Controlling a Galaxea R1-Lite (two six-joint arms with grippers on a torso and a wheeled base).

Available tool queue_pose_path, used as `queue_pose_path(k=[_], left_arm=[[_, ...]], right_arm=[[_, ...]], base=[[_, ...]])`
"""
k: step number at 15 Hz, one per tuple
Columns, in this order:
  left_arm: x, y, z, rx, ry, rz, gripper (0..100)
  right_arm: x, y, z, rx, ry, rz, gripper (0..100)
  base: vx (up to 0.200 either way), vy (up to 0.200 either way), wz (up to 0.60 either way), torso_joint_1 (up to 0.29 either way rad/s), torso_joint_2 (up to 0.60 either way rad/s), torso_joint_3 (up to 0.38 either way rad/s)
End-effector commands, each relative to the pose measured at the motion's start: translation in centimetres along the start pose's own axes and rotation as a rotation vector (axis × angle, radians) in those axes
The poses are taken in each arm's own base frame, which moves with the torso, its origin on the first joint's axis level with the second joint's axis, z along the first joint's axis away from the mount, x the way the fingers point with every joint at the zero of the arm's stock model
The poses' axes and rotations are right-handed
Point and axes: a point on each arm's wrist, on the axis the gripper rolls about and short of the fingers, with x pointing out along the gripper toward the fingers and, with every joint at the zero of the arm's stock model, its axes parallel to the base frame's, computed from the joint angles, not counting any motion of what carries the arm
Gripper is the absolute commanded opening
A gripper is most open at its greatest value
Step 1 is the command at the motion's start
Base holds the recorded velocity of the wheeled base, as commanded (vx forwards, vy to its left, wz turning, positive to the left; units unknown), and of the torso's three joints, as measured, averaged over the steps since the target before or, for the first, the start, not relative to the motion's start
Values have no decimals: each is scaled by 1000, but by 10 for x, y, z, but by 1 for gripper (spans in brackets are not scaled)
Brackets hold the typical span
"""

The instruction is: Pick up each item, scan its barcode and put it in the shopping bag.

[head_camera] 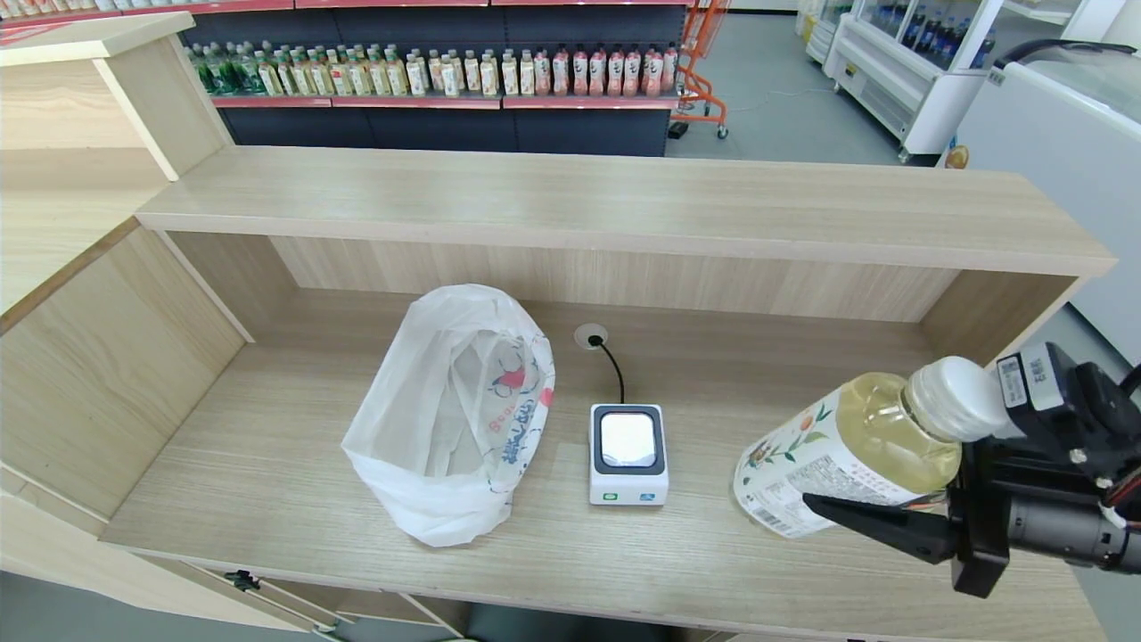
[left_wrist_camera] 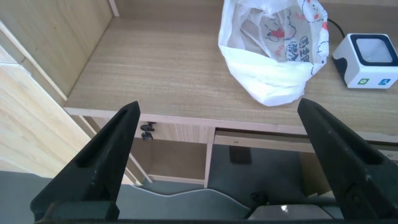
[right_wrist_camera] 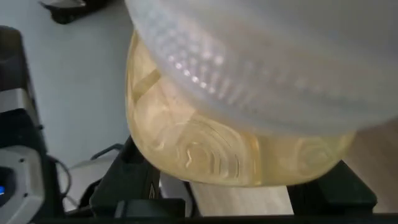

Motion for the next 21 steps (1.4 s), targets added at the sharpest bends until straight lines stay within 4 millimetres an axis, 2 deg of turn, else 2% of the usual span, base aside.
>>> queue_pose_path(k=[1,4,5,9,13,18,21], left_arm=[[0,0,0,0,0,0,100],[0,0,0,0,0,0,100],[0,0,0,0,0,0,100],[0,0,0,2,0,0,100],[0,0,0,5,0,0,100],[0,0,0,0,0,0,100],[0,0,0,-11,0,0,100]], right_arm=[[5,-9,-4,-97,17,-76,0],[11,-15,-5,-249,32,-113,0],[13,-18,-2,-352,21,-125,0],[20,-27,7,-535,-2,-136,0],[25,-27,1,-562,12,-124,0],[43,-39,-7,-589,-17,-145,0],[50,-44,-8,-587,-18,-139,0]], base=[[0,0,0,0,0,0],[0,0,0,0,0,0],[0,0,0,0,0,0],[0,0,0,0,0,0],[0,0,0,0,0,0],[0,0,0,0,0,0],[0,200,0,-6,1,4]])
